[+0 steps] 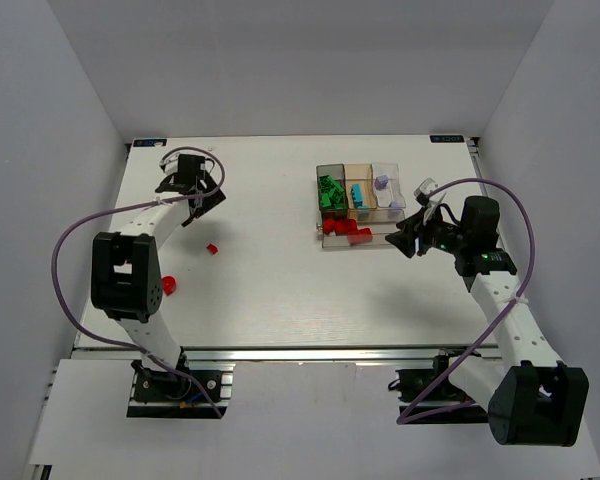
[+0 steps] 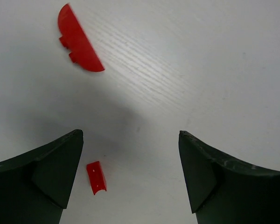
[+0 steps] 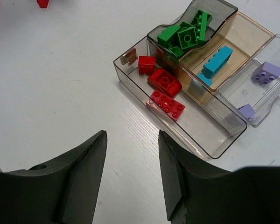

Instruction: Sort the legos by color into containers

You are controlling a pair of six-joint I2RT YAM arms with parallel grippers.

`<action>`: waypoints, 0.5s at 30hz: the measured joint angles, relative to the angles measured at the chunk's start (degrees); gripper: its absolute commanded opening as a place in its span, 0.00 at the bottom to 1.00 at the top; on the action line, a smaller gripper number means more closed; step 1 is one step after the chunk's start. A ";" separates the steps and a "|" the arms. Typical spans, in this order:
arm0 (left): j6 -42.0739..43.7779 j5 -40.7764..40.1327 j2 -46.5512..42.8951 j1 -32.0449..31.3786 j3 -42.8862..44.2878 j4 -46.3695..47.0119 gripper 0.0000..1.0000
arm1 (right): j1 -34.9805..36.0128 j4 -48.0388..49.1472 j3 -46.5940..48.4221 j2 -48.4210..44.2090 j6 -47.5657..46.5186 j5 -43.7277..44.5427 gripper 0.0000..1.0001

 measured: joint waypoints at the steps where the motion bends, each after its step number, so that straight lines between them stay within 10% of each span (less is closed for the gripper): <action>1: -1.20 -0.74 0.85 0.15 0.13 -1.05 0.93 | 0.00 0.00 0.00 0.02 0.00 0.04 0.54; 15: -6.73 -5.64 18.82 6.01 14.36 -8.70 0.85 | 0.00 -0.02 0.00 0.02 0.02 0.68 0.54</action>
